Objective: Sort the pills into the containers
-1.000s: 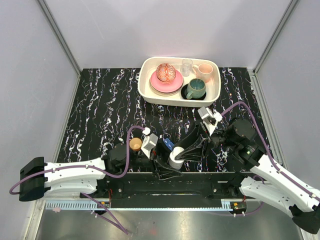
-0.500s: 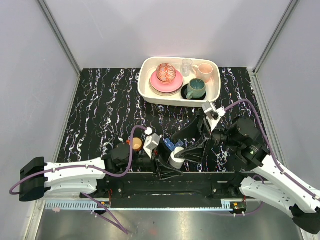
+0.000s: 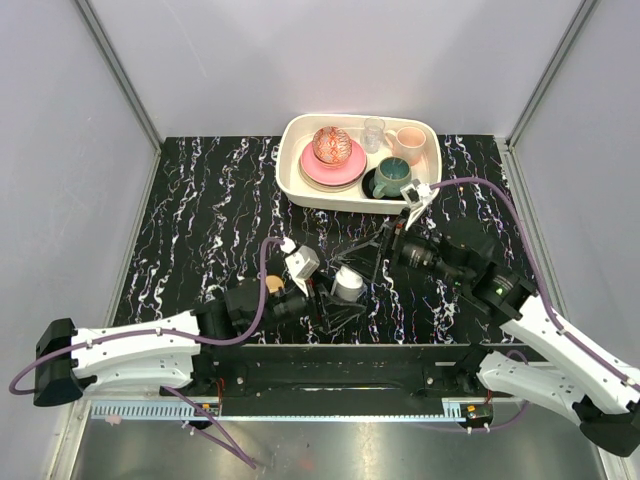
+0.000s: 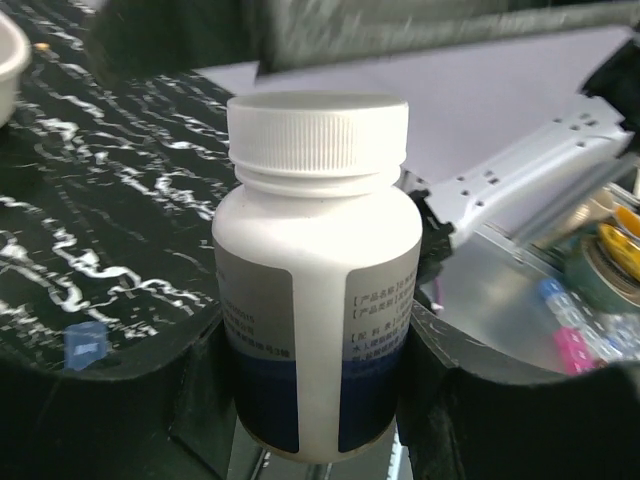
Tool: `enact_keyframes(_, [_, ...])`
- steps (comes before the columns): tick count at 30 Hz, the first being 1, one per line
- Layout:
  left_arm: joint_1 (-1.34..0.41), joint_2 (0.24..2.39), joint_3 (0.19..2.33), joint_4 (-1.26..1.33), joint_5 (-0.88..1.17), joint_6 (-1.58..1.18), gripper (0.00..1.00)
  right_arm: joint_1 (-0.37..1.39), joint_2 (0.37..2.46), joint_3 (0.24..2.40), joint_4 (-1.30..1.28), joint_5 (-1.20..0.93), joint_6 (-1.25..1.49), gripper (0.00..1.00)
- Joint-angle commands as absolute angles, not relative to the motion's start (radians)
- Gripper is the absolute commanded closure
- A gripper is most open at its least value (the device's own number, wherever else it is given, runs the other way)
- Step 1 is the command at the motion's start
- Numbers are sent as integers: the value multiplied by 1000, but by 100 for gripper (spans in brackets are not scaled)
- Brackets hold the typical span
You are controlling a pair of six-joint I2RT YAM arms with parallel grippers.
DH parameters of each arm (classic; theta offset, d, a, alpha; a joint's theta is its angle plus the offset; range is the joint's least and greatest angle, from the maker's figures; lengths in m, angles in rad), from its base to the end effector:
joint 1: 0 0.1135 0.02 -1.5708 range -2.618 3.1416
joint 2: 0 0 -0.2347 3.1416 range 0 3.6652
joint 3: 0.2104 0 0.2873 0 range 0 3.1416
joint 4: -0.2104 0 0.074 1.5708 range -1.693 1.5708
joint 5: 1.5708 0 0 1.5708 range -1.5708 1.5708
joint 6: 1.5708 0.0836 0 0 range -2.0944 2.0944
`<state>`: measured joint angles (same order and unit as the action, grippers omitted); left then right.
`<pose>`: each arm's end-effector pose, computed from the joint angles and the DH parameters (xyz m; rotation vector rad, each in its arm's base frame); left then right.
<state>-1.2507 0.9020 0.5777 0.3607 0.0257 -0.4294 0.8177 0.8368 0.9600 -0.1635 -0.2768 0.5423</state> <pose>0.0978 -0.3019 0.2707 0.6986 1.5478 -1.3259 0.1807 0.2261 0.3756 -0.4720 1.7010 1.2463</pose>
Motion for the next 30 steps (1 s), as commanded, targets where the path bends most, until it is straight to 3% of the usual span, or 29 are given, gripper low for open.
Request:
enact_keyframes(1, [-1249,890,653,275,-170,-396,100,822,862,993,-213,-192,618,14])
enact_keyframes(12, [-1249,936,687,241,-219,-403,100,824,857,977,-206,-215,641,15])
enact_keyframes(22, [-1249,946,696,239,-222,-406,100,824,868,959,-193,-241,643,28])
enact_keyframes(30, [-1249,953,703,238,-225,-408,100,824,873,954,-192,-249,638,30])
